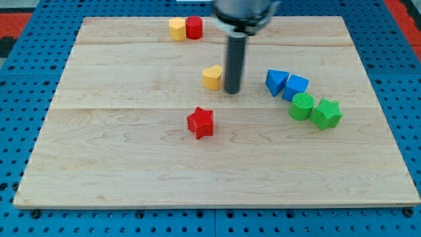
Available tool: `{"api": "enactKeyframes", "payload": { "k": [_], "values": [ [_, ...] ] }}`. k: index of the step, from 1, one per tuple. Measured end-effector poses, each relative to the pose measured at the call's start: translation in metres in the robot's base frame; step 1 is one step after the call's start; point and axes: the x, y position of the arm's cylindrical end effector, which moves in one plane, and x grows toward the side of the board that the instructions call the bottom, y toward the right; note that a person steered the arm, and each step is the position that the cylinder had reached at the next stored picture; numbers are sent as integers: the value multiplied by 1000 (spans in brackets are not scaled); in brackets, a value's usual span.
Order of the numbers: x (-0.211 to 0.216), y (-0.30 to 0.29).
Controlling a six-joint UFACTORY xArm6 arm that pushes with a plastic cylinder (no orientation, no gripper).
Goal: Slide the yellow heart to the yellow hexagon
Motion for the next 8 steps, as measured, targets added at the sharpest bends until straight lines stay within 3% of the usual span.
{"api": "enactKeyframes", "payload": {
  "k": [1,2,3,4,5,7,8],
  "values": [
    [-31,-84],
    [-31,-98],
    [-23,-51],
    [-48,-32],
    [-88,-60],
    [-77,-84],
    [-92,-85]
  ]
}}
